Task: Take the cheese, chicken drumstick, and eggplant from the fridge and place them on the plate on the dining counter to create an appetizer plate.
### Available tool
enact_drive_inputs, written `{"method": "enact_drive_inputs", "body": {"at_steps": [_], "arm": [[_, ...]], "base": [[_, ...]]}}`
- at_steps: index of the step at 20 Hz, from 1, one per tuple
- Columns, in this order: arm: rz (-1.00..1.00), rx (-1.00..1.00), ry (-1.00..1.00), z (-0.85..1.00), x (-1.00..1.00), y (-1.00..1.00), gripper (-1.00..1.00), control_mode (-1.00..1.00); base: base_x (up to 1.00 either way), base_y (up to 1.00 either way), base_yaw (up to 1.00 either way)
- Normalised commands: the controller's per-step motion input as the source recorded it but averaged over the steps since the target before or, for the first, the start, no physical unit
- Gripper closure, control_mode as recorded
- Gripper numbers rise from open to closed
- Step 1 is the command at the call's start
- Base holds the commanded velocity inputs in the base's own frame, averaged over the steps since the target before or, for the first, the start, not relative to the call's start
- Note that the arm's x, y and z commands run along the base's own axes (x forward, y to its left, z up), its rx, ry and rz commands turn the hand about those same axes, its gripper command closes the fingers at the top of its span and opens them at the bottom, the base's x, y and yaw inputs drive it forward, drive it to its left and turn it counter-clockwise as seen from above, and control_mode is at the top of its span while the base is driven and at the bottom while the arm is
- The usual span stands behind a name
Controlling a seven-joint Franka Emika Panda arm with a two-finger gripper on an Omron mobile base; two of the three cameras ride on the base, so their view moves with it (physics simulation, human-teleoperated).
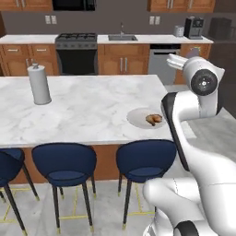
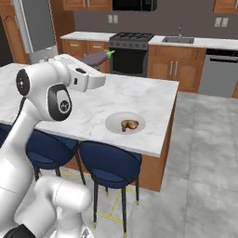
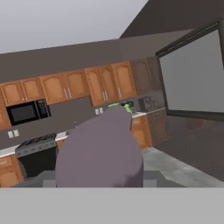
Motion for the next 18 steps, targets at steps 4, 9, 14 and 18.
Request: {"method": "enact_drive_inputs", "body": {"at_steps": [4, 9, 14, 18], "arm": [[0.00, 0.00, 0.00, 0.00, 0.00, 0.00, 1.00, 1.00], [0.00, 0.00, 0.00, 0.00, 0.00, 0.00, 1.00, 1.00], [0.00, 0.00, 0.00, 0.00, 0.00, 0.00, 1.00, 1.00], [0.00, 0.00, 0.00, 0.00, 0.00, 0.00, 1.00, 1.00]], "base": [[1.00, 0.21, 0.00], [1.00, 0.11, 0.00], [1.00, 0.03, -0.01], [0.90, 0.18, -0.07]]}}
